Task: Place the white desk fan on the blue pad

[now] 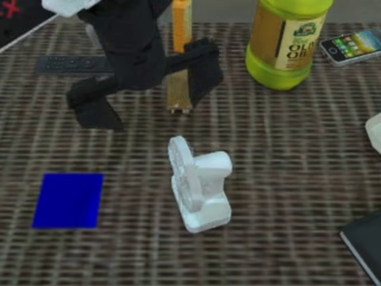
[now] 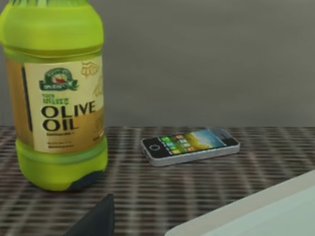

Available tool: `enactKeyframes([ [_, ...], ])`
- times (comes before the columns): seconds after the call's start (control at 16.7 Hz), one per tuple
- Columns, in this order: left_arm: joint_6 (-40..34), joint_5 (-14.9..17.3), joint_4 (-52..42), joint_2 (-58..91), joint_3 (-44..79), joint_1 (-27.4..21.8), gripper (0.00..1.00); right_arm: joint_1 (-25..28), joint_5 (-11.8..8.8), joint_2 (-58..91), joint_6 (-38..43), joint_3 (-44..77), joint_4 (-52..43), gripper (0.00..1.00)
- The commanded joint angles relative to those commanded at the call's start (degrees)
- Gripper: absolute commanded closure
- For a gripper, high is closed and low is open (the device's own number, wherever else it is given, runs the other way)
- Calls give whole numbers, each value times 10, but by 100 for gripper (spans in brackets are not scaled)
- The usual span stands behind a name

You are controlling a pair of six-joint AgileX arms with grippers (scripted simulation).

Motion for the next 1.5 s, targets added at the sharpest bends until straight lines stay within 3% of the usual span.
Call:
enactKeyframes([
  [0.24, -54, 0, -83, 105, 94, -38, 0, 0, 0, 0, 0, 0, 0, 0],
  [0.54, -64, 0, -98, 122, 107, -44, 0, 0, 0, 0, 0, 0, 0, 0],
  [1.14, -62, 0, 16, 113, -16, -43, 0, 0, 0, 0, 0, 0, 0, 0],
  [1.38, -62, 0, 20, 113, -20, -43, 0, 0, 0, 0, 0, 0, 0, 0],
  [1.5, -62, 0, 20, 113, -20, -43, 15, 0, 0, 0, 0, 0, 0, 0],
])
